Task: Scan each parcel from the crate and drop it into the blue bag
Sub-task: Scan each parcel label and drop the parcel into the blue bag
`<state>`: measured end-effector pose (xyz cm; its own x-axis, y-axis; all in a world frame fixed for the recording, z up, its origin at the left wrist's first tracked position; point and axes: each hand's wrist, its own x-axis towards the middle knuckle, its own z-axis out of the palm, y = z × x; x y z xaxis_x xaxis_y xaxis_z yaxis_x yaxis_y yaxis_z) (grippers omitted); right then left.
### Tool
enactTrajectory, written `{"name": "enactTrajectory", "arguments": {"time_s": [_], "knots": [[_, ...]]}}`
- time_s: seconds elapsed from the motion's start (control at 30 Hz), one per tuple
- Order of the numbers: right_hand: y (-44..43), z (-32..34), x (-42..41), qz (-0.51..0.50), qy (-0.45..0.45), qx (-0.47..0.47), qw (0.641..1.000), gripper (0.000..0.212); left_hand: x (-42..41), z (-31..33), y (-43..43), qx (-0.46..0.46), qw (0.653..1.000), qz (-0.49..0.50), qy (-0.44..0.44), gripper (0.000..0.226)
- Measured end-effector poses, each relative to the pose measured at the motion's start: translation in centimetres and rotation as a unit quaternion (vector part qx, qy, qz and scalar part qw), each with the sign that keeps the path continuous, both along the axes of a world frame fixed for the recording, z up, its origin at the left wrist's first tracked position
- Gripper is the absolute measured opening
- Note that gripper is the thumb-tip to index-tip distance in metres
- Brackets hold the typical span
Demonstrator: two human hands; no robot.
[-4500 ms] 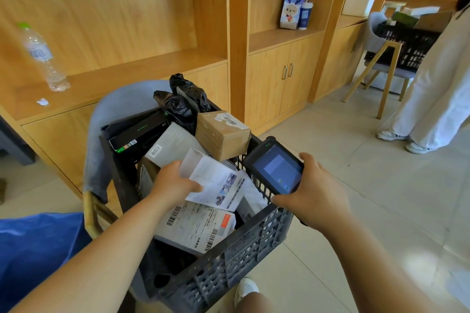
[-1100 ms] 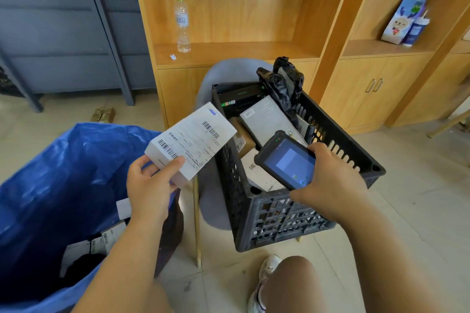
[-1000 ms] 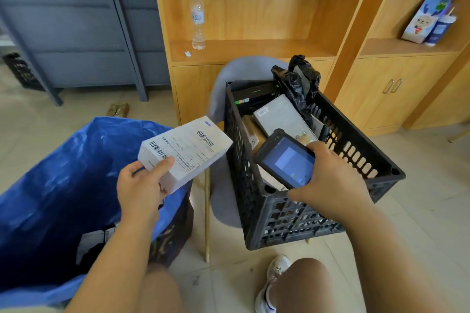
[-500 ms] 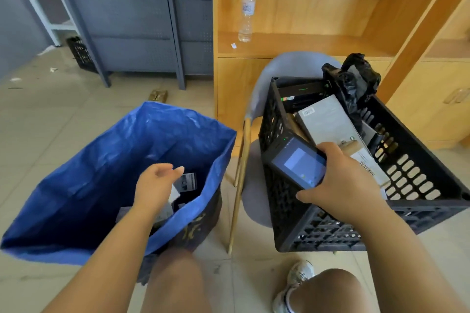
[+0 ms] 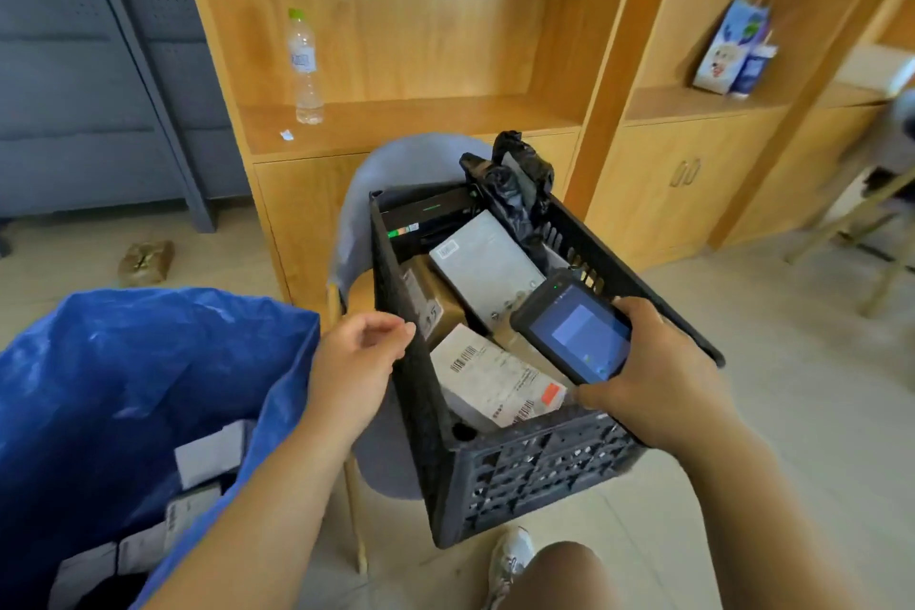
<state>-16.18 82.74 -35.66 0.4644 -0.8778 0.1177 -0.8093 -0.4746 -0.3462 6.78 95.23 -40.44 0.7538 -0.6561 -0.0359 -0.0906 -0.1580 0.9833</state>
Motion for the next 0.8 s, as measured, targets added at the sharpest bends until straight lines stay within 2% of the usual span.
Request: {"name": "enactTrajectory", "arguments": {"time_s": [0.1, 0.17, 0.27, 0.37, 0.53, 0.63, 0.7, 0.8], "knots": [[-1.9, 0.2, -1.7, -0.033, -0.022, 0.012, 0.999, 0.090, -0.9, 0.3, -4.9, 0.022, 0.992, -0.057, -0.107, 0.002], [-3.0, 0.3, -2.8, -0.060, -0.041, 0.022, 0.997, 0.085, -1.3, -0.3, -8.4, 0.071, 0.977, -0.114, -0.163, 0.009], [-4.5, 0.0, -4.0, -0.100, -0.031, 0.008, 0.994, 0.074, -1.8, -1.9, -13.1, 0.162, 0.949, -0.208, -0.171, 0.031], [-5.7, -0.1, -4.9, -0.119, -0.031, 0.021, 0.992, 0.072, -2.4, -4.0, -16.4, 0.266, 0.902, -0.263, -0.216, 0.059], [-7.2, -0.6, -5.7, -0.126, -0.029, 0.022, 0.991, 0.074, -3.1, -6.5, -18.9, 0.359, 0.849, -0.295, -0.253, 0.073], [-8.0, -0.9, -5.9, -0.126, -0.027, 0.020, 0.991, 0.076, -3.5, -6.3, -20.2, 0.357, 0.863, -0.288, -0.210, 0.083], [-8.4, -1.2, -6.0, -0.124, -0.027, 0.025, 0.992, 0.077, -4.1, -5.8, -21.1, 0.351, 0.880, -0.274, -0.166, 0.080], [-8.8, -1.5, -6.4, -0.122, -0.024, 0.026, 0.992, 0.078, -5.3, -5.2, -22.6, 0.371, 0.869, -0.276, -0.174, 0.068]]}}
